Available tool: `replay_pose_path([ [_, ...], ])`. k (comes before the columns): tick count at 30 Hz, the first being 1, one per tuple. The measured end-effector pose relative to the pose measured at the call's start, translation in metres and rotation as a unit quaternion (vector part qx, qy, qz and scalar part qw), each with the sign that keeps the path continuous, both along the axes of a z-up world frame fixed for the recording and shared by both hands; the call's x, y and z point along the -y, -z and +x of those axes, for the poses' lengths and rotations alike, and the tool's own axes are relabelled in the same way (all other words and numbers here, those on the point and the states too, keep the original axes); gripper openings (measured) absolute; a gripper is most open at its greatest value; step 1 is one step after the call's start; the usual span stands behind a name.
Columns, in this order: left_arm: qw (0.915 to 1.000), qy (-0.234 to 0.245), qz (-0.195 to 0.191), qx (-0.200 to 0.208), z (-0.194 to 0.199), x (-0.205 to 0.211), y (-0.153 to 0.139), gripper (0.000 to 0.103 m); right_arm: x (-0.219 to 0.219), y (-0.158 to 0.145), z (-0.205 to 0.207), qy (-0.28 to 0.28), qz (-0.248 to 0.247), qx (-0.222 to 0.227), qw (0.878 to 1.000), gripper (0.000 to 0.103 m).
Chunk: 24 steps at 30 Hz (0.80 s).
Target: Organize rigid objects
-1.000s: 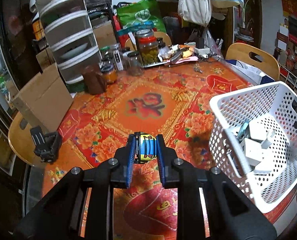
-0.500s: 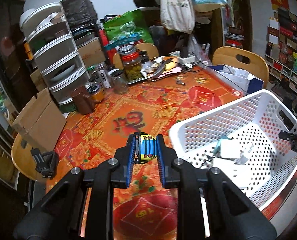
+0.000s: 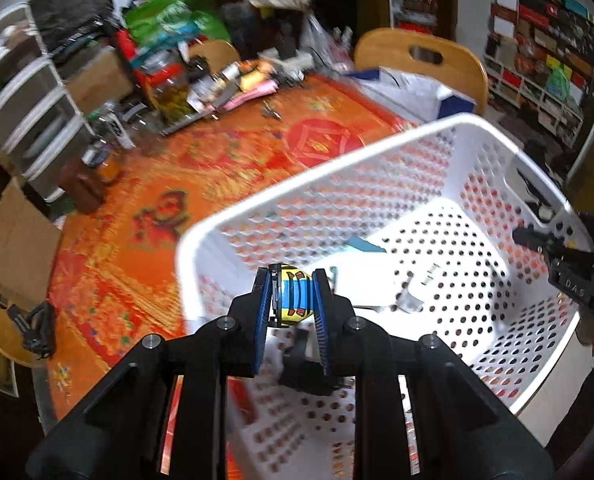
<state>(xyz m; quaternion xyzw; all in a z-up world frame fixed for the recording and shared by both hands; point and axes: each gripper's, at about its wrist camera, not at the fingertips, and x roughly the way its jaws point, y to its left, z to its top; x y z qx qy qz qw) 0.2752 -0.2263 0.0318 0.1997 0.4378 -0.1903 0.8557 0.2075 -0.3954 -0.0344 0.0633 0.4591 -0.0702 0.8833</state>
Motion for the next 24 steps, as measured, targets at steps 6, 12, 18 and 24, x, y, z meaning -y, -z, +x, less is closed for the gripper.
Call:
replay_pose_path([
  [6, 0.9990, 0.024, 0.034, -0.014, -0.009, 0.027, 0.025, 0.019, 0.000, 0.000, 0.000, 0.000, 0.000, 0.000, 1.000, 0.020],
  [12, 0.9978, 0.039, 0.053, -0.011, -0.017, 0.046, 0.032, 0.019, 0.000, 0.000, 0.000, 0.000, 0.000, 0.000, 1.000, 0.020],
  [18, 0.9959, 0.060, 0.065, -0.020, -0.022, 0.054, 0.043, 0.035, 0.000, 0.000, 0.000, 0.000, 0.001, 0.000, 1.000, 0.020],
  [24, 0.9953, 0.063, 0.056, 0.048, -0.036, 0.046, 0.027, 0.103, 0.000, 0.000, 0.000, 0.000, 0.000, 0.000, 1.000, 0.020],
])
